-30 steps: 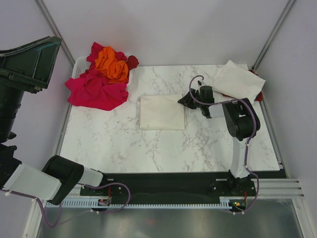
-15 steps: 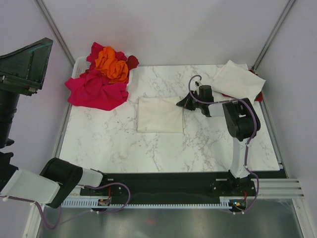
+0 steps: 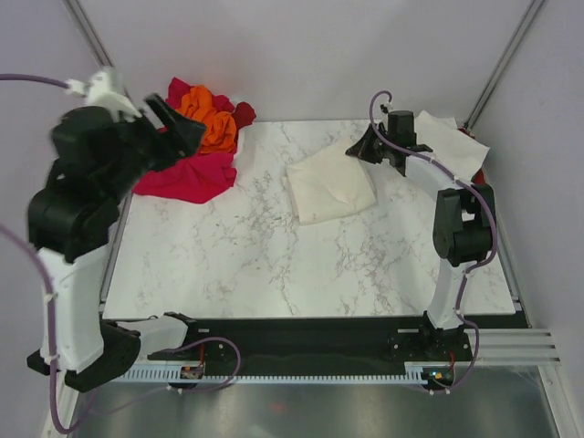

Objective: Fold and stack the t-shirts
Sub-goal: Neatly place the folded tshirt to the corner

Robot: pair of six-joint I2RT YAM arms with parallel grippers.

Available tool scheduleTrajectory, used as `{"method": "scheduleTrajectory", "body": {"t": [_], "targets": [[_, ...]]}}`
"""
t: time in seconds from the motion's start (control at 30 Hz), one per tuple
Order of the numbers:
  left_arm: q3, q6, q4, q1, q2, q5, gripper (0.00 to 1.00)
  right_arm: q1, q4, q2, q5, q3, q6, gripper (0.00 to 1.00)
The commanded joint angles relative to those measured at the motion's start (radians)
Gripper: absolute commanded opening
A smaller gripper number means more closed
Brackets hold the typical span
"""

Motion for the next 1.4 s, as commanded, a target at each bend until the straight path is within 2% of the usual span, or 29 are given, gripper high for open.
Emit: {"method": "scheduleTrajectory", "body": {"t": [0.0, 0.03, 0.07, 0.17, 0.3, 0.57, 0.7, 0.73, 0.8, 0.93, 1.1, 1.37], "targets": [[-0.365, 0.073, 0.056, 0.001, -0.021, 0.126, 0.79, -0.01, -0.114, -0.036, 0.033, 0.119, -0.041, 0.0], [-0.453, 0.073, 0.1, 0.001, -0.047, 0.156, 0.79, -0.015, -0.126, -0.03, 0.041, 0.16, -0.041, 0.0], [-0.621, 0.07, 0.185, 0.001, -0.096, 0.188, 0.78, -0.013, -0.148, -0.027, 0.056, 0.18, -0.045, 0.0], [-0.879, 0.07, 0.324, 0.001, -0.169, 0.231, 0.79, -0.019, -0.192, -0.007, 0.084, 0.26, -0.048, 0.0], [-1.083, 0.096, 0.401, 0.001, -0.2, 0.205, 0.78, -0.038, -0.249, 0.034, 0.104, 0.372, -0.058, 0.0], [-1.341, 0.157, 0.507, 0.001, -0.211, 0.2, 0.78, -0.094, -0.35, 0.14, 0.124, 0.632, -0.051, 0.0], [-1.426, 0.171, 0.564, 0.001, -0.202, 0.206, 0.78, -0.153, -0.419, 0.221, 0.134, 0.812, -0.027, 0.0], [-1.426, 0.167, 0.564, 0.001, -0.193, 0.209, 0.78, -0.156, -0.442, 0.258, 0.146, 0.9, -0.019, 0.0], [-1.419, 0.173, 0.573, 0.001, -0.171, 0.243, 0.78, -0.214, -0.494, 0.261, 0.169, 0.95, 0.005, 0.0], [-1.414, 0.176, 0.577, 0.001, -0.159, 0.237, 0.78, -0.295, -0.496, 0.177, 0.231, 0.825, 0.033, 0.0], [-1.419, 0.174, 0.582, 0.001, -0.154, 0.239, 0.78, -0.438, -0.459, 0.126, 0.164, 0.661, 0.021, 0.0], [-1.419, 0.176, 0.585, 0.001, -0.145, 0.236, 0.78, -0.614, -0.418, 0.206, 0.048, 0.634, 0.035, 0.0]]}}
